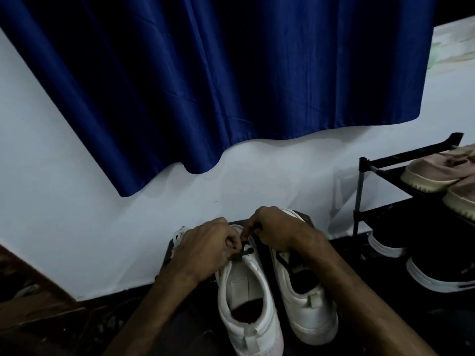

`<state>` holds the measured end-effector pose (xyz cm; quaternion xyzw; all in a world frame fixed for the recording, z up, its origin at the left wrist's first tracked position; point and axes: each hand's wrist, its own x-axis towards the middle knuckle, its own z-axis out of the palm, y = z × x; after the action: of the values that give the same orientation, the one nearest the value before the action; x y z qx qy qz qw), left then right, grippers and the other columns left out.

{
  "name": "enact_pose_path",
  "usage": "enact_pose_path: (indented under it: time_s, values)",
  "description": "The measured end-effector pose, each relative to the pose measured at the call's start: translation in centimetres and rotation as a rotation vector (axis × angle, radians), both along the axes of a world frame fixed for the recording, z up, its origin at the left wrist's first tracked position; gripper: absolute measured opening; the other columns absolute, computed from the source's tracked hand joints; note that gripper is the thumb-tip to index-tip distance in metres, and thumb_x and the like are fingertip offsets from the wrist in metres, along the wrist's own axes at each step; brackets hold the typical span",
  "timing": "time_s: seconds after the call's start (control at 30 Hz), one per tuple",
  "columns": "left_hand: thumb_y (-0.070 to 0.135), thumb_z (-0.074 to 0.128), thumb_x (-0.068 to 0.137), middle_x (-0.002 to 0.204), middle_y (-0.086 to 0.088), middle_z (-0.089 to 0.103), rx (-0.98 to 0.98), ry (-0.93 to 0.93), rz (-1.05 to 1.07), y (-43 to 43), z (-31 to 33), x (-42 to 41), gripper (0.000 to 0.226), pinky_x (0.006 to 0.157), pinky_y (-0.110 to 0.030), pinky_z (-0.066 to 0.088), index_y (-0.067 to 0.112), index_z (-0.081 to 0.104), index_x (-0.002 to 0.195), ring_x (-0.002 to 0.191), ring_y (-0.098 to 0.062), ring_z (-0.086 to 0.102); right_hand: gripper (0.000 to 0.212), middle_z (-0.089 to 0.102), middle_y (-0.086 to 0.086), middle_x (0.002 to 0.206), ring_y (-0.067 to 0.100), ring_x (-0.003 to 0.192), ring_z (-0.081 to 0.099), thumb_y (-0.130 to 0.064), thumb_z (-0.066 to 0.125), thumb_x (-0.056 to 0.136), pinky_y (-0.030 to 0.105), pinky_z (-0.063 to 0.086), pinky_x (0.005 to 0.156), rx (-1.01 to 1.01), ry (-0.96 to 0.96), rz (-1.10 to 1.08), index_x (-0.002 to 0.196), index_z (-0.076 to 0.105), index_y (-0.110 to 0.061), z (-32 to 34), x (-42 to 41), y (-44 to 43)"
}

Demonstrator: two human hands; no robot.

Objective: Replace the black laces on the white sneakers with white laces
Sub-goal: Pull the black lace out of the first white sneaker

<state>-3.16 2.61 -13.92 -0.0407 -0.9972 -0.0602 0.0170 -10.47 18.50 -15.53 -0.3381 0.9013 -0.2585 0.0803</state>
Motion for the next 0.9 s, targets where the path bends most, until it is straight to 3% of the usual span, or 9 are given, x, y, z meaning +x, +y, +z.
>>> enact_pose_path:
  time_s: [0.13, 0.23, 0.3, 0.37, 0.5, 0.6, 0.7, 0.8, 0.9]
  values:
    - [0.035, 0.055, 0.096, 0.103, 0.014, 0.05, -0.004, 0.021, -0.005, -1.2, 1.3, 0.8, 0.009, 0.083, -0.036, 0.045, 0.031, 0.06, 0.089, 0.09, -0.005, 0.055, 0.044, 0.069, 0.0, 0.109, 0.008, 0.08, 0.05, -0.001, 0.047, 0.087, -0.002, 0.031, 0.047, 0.01, -0.011, -0.016, 0.104, 0.075, -0.031, 0.0, -0.1, 0.1]
    - [0.035, 0.05, 0.098, 0.101, 0.016, 0.05, 0.149, 0.325, 0.154, -4.8, 1.9, 2.8, 0.012, 0.072, -0.035, 0.046, 0.032, 0.053, 0.086, 0.081, -0.004, 0.055, 0.044, 0.071, 0.0, 0.109, 0.009, 0.08, 0.053, -0.002, 0.047, 0.087, -0.002, 0.032, 0.047, 0.015, -0.026, -0.016, 0.102, 0.076, -0.031, -0.1, -0.2, 0.0]
    - [0.035, 0.054, 0.097, 0.097, 0.017, 0.055, 0.366, 0.509, 0.277, -7.1, 1.6, 4.5, 0.014, 0.069, -0.034, 0.044, 0.035, 0.051, 0.083, 0.079, -0.005, 0.058, 0.041, 0.071, 0.001, 0.109, 0.01, 0.081, 0.054, -0.003, 0.048, 0.087, -0.001, 0.033, 0.048, 0.006, -0.029, -0.02, 0.101, 0.076, -0.03, -0.1, -0.2, 0.0]
    - [0.033, 0.062, 0.092, 0.092, 0.018, 0.061, 0.475, 0.425, 0.318, -8.6, 0.5, 5.9, 0.011, 0.072, -0.036, 0.049, 0.037, 0.056, 0.084, 0.072, -0.004, 0.06, 0.04, 0.071, -0.001, 0.109, 0.012, 0.084, 0.058, -0.004, 0.048, 0.087, -0.001, 0.035, 0.05, -0.007, -0.042, -0.017, 0.1, 0.076, -0.03, -0.3, -0.2, 0.0]
    - [0.036, 0.073, 0.083, 0.085, 0.028, 0.064, 0.358, 0.04, 0.329, -9.1, -3.0, 8.0, 0.013, 0.077, -0.032, 0.052, 0.042, 0.061, 0.085, 0.066, 0.006, 0.059, 0.039, 0.062, -0.009, 0.099, 0.007, 0.09, 0.056, -0.006, 0.048, 0.089, -0.001, 0.036, 0.061, 0.002, -0.015, 0.02, 0.099, 0.076, -0.031, -0.7, -0.2, 0.0]
    - [0.036, 0.073, 0.082, 0.085, 0.03, 0.062, 0.395, 0.087, 0.35, -8.0, -4.7, 8.2, 0.014, 0.079, -0.033, 0.052, 0.04, 0.06, 0.085, 0.079, 0.007, 0.06, 0.031, 0.056, -0.008, 0.109, 0.002, 0.096, 0.048, -0.01, 0.049, 0.093, -0.003, 0.031, 0.072, 0.001, 0.006, 0.111, 0.102, 0.073, -0.027, -0.7, -0.3, -0.1]
    - [0.031, 0.069, 0.086, 0.095, 0.032, 0.06, 0.504, 0.24, 0.327, -6.3, -5.2, 7.8, 0.014, 0.08, -0.031, 0.052, 0.04, 0.059, 0.091, 0.086, 0.007, 0.06, 0.019, 0.054, -0.01, 0.115, 0.01, 0.11, 0.049, -0.032, 0.052, 0.095, 0.021, 0.037, 0.096, 0.024, -0.057, 0.181, 0.097, 0.071, -0.031, -1.1, -0.4, -0.5]
    - [0.026, 0.069, 0.087, 0.094, 0.029, 0.063, 0.626, 0.317, 0.293, -5.3, -5.6, 7.5, 0.017, 0.082, -0.032, 0.052, 0.039, 0.06, 0.092, 0.089, 0.007, 0.061, 0.029, 0.053, -0.013, 0.105, 0.007, 0.1, 0.052, -0.057, 0.051, 0.091, 0.031, 0.043, 0.091, 0.03, -0.05, 0.206, 0.086, 0.064, -0.031, -0.9, -0.3, -0.5]
    - [0.027, 0.066, 0.089, 0.097, 0.029, 0.062, 0.702, 0.322, 0.265, -5.2, -5.9, 7.2, 0.019, 0.085, -0.032, 0.052, 0.043, 0.058, 0.096, 0.093, 0.008, 0.06, 0.06, 0.064, -0.003, 0.093, 0.011, 0.091, 0.061, -0.066, 0.037, 0.093, 0.041, 0.05, 0.09, -0.401, -0.236, 0.116, 0.092, 0.064, -0.013, 0.7, 0.4, -0.3]
